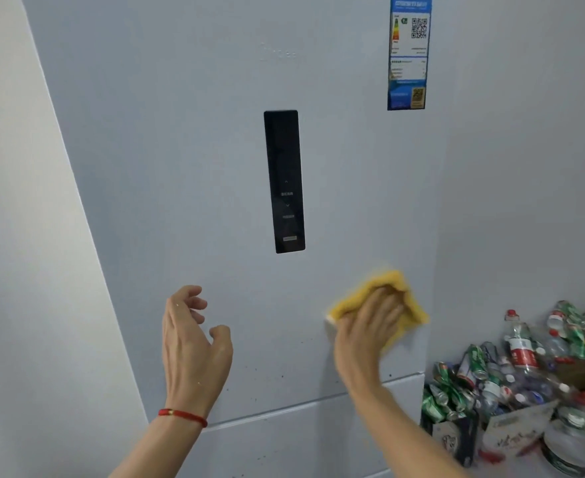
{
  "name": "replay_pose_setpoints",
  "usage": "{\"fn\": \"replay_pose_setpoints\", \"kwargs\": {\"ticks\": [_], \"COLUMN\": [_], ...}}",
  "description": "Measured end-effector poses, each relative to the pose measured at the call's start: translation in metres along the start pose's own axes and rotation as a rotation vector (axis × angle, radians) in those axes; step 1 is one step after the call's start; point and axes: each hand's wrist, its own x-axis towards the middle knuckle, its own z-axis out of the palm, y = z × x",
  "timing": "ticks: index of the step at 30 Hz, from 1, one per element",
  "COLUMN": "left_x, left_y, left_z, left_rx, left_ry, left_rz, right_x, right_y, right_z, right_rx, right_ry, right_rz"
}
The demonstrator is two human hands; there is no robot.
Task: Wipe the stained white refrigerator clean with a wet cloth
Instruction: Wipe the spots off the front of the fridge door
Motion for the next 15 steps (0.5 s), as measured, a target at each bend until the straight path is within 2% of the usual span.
{"fn": "replay_pose_setpoints", "kwargs": {"ticks": [2, 4, 6, 7, 8, 11, 12, 13, 15], "left_x": [-0.005, -0.009, -0.011, -0.01, -0.009, -0.005, -0.004, -0.003, 0.0], "left_y": [0.005, 0.004, -0.003, -0.011, -0.02, -0.05, -0.06, -0.068, -0.083], "left_z": [0.01, 0.015, 0.011, 0.005, -0.003, -0.034, -0.045, -0.053, -0.069], "left_rx": [0.008, 0.051, 0.081, 0.092, 0.106, 0.144, 0.151, 0.15, 0.13], "left_ry": [-0.059, -0.108, -0.125, -0.118, -0.103, -0.031, -0.013, 0.005, 0.045], "left_rz": [0.05, 0.124, 0.153, 0.146, 0.135, 0.108, 0.097, 0.088, 0.055], "right_x": [-0.029, -0.01, 0.017, 0.029, 0.037, 0.038, 0.032, 0.021, -0.01], "right_y": [-0.011, 0.0, 0.02, 0.031, 0.04, 0.034, 0.021, 0.004, -0.044], "right_z": [0.01, -0.008, -0.028, -0.035, -0.039, -0.035, -0.026, -0.017, 0.009], "right_rx": [-0.152, -0.249, -0.272, -0.241, -0.174, 0.136, 0.182, 0.184, 0.134], "right_ry": [-0.079, -0.129, -0.129, -0.111, -0.076, -0.005, 0.025, 0.053, 0.068], "right_rz": [-0.272, -0.54, -0.652, -0.609, -0.487, 0.051, 0.153, 0.188, 0.068]}}
